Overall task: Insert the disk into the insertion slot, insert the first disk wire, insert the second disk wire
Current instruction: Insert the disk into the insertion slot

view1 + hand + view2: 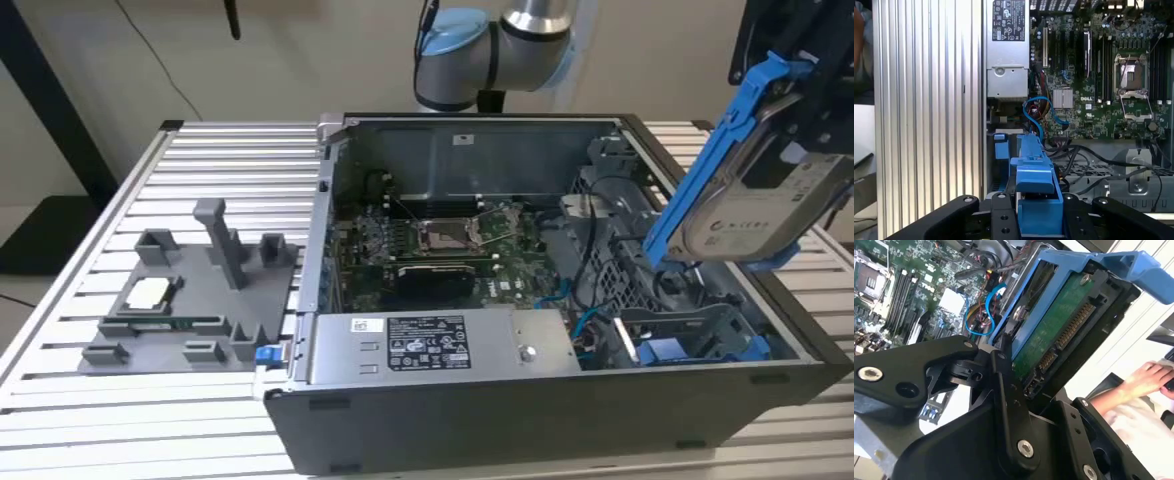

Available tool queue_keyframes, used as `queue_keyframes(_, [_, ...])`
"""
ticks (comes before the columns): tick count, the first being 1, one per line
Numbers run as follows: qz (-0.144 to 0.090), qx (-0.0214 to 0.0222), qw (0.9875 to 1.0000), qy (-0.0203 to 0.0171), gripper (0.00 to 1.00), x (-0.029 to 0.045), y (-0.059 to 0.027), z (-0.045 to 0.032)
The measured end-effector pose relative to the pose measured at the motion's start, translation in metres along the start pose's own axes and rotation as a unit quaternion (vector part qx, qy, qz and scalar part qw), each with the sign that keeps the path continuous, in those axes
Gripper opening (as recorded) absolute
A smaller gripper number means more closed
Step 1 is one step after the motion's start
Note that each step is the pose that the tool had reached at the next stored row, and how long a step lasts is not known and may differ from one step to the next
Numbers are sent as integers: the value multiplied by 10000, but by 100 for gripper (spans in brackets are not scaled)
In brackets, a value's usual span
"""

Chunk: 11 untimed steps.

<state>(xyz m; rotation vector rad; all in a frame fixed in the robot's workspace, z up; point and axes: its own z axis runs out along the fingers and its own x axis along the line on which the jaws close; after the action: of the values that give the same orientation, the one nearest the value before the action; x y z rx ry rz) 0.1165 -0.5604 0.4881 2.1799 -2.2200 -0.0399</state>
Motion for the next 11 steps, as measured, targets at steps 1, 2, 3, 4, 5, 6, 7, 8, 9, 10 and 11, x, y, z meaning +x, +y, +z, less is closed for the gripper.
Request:
queue_keyframes(1, [-1, 0, 10000, -1, 33, 0, -5, 7])
queue_keyframes(2, [0, 0, 10000, -1, 33, 1, -9, 13])
queue_keyframes(3, [0, 0, 10000, 0, 33, 1, -11, 20])
queue_keyframes(4, [0, 0, 10000, -1, 33, 1, -15, 27])
queue_keyframes(5, [0, 0, 10000, -1, 33, 2, -20, 36])
queue_keyframes(6, [0, 0, 10000, 0, 33, 3, -24, 44])
queue_keyframes(7, [0, 0, 10000, -1, 33, 4, -27, 55])
queue_keyframes(8, [0, 0, 10000, -1, 33, 6, -30, 65])
queue_keyframes(9, [0, 0, 10000, -1, 33, 8, -32, 78])
queue_keyframes(10, [0, 0, 10000, -1, 33, 12, -35, 90])
queue_keyframes(11, [0, 0, 10000, -1, 33, 19, -38, 102])
